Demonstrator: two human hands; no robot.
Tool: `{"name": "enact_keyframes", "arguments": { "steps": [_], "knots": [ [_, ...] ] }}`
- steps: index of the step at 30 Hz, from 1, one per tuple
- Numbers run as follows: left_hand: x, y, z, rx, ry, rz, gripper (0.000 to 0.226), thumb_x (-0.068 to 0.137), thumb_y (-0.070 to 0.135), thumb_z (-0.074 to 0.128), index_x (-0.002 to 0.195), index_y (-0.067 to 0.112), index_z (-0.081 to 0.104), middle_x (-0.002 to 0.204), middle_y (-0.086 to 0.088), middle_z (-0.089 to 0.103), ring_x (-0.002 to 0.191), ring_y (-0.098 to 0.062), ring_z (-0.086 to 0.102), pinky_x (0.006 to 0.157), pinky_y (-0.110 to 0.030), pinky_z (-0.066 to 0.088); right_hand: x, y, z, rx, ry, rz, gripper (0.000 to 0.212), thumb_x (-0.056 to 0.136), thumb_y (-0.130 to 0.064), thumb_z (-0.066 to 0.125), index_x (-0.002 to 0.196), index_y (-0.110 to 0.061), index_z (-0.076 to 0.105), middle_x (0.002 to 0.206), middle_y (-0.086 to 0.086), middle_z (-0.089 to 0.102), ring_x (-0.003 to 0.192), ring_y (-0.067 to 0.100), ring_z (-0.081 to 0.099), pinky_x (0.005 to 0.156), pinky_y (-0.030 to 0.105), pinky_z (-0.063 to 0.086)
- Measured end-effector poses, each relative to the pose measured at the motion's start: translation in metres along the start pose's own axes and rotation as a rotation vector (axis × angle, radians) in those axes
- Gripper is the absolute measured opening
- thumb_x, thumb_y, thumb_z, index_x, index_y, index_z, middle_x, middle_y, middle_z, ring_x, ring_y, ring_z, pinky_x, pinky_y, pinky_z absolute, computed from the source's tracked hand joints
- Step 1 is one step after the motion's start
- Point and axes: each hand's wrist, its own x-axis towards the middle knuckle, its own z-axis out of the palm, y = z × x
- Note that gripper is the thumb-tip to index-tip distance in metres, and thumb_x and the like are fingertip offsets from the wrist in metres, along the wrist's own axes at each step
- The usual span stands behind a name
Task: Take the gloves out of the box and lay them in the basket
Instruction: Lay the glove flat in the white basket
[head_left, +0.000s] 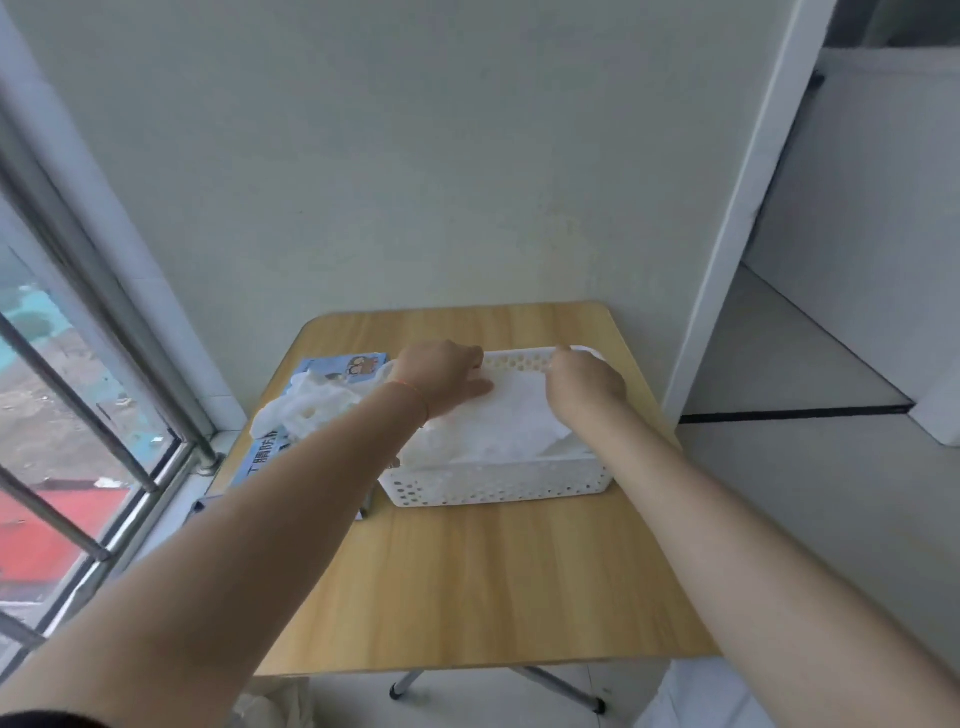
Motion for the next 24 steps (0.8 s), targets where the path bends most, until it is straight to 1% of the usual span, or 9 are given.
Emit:
{"name": "enact_keyframes", "arguments": {
  "steps": [3, 5, 8, 11, 14, 17, 19, 22, 24],
  "knots": [
    [0.007, 0.001, 0.011, 0.111, 0.026, 0.072, 0.042, 0.097, 0.053, 0.047, 0.125, 0.021, 0.054, 0.113, -0.002, 0.063, 0.101, -0.025, 0.060, 0.077, -0.033, 0.038, -0.002, 0.004, 0.009, -0.144, 0.016, -0.094, 0.051, 0.092, 0.004, 0.043, 0.142, -0.004, 0.033, 0.119, 0.011, 0.061, 0.107, 0.028, 0.060, 0.067, 0.032, 0.039],
    [0.008, -0.002, 0.016, 0.182, 0.122, 0.139, 0.035, 0.095, 0.042, 0.056, 0.122, 0.020, 0.056, 0.114, -0.004, 0.058, 0.106, -0.026, 0.055, 0.087, -0.035, 0.038, -0.003, 0.005, 0.013, -0.202, 0.057, -0.152, 0.050, 0.089, 0.005, 0.044, 0.137, -0.003, 0.035, 0.110, 0.011, 0.065, 0.097, 0.028, 0.062, 0.063, 0.032, 0.039],
    [-0.003, 0.004, 0.012, 0.103, 0.268, 0.179, 0.023, 0.091, 0.025, 0.061, 0.113, 0.019, 0.063, 0.110, -0.005, 0.056, 0.102, -0.027, 0.054, 0.086, -0.037, 0.039, -0.001, 0.004, 0.016, -0.218, 0.097, -0.190, 0.045, 0.089, 0.005, 0.043, 0.133, -0.004, 0.038, 0.106, 0.011, 0.066, 0.092, 0.028, 0.064, 0.062, 0.032, 0.038],
    [-0.018, 0.023, 0.000, -0.117, 0.004, 0.102, 0.037, 0.092, 0.049, 0.056, 0.121, 0.026, 0.057, 0.115, 0.000, 0.055, 0.097, -0.023, 0.059, 0.079, -0.035, 0.046, -0.001, 0.002, 0.017, -0.277, 0.108, -0.205, 0.048, 0.089, 0.003, 0.045, 0.135, -0.003, 0.036, 0.105, 0.010, 0.067, 0.091, 0.026, 0.065, 0.061, 0.031, 0.038],
    [-0.023, 0.026, -0.001, -0.087, -0.309, 0.000, 0.082, 0.077, 0.074, 0.059, 0.142, 0.030, 0.037, 0.126, -0.001, 0.054, 0.099, -0.022, 0.058, 0.080, -0.035, 0.048, 0.000, 0.005, 0.014, -0.340, 0.083, -0.213, 0.056, 0.087, 0.001, 0.053, 0.139, -0.002, 0.032, 0.104, 0.007, 0.067, 0.091, 0.023, 0.065, 0.057, 0.029, 0.036],
    [-0.024, 0.014, 0.007, -0.145, -0.494, -0.074, 0.098, 0.074, 0.073, 0.064, 0.150, 0.034, 0.017, 0.132, -0.003, 0.053, 0.105, -0.023, 0.059, 0.091, -0.038, 0.051, -0.001, 0.006, 0.010, -0.402, 0.072, -0.209, 0.056, 0.085, -0.004, 0.058, 0.136, -0.004, 0.035, 0.109, 0.006, 0.063, 0.093, 0.020, 0.064, 0.047, 0.027, 0.030],
    [-0.027, 0.009, 0.010, -0.211, -0.551, -0.091, 0.098, 0.075, 0.068, 0.065, 0.152, 0.036, 0.013, 0.133, -0.004, 0.054, 0.106, -0.024, 0.061, 0.097, -0.042, 0.051, -0.003, 0.004, 0.010, -0.437, 0.105, -0.213, 0.053, 0.083, -0.004, 0.061, 0.132, -0.005, 0.040, 0.115, 0.009, 0.057, 0.094, 0.020, 0.063, 0.052, 0.027, 0.035],
    [-0.030, 0.003, 0.007, -0.324, -0.418, -0.098, 0.098, 0.072, 0.074, 0.064, 0.151, 0.033, 0.024, 0.139, -0.003, 0.052, 0.120, -0.025, 0.056, 0.103, -0.042, 0.045, -0.005, -0.005, 0.006, -0.390, 0.168, -0.246, 0.048, 0.078, 0.001, 0.064, 0.122, -0.007, 0.046, 0.118, 0.014, 0.050, 0.090, 0.022, 0.063, 0.056, 0.029, 0.038],
    [-0.031, -0.007, -0.003, -0.383, -0.185, -0.117, 0.069, 0.083, 0.068, 0.058, 0.139, 0.030, 0.043, 0.123, -0.003, 0.061, 0.108, -0.024, 0.060, 0.093, -0.037, 0.047, -0.005, -0.018, 0.001, -0.314, 0.208, -0.298, 0.043, 0.079, 0.004, 0.061, 0.118, -0.006, 0.047, 0.116, 0.015, 0.049, 0.086, 0.026, 0.063, 0.052, 0.030, 0.034]
  ]
}}
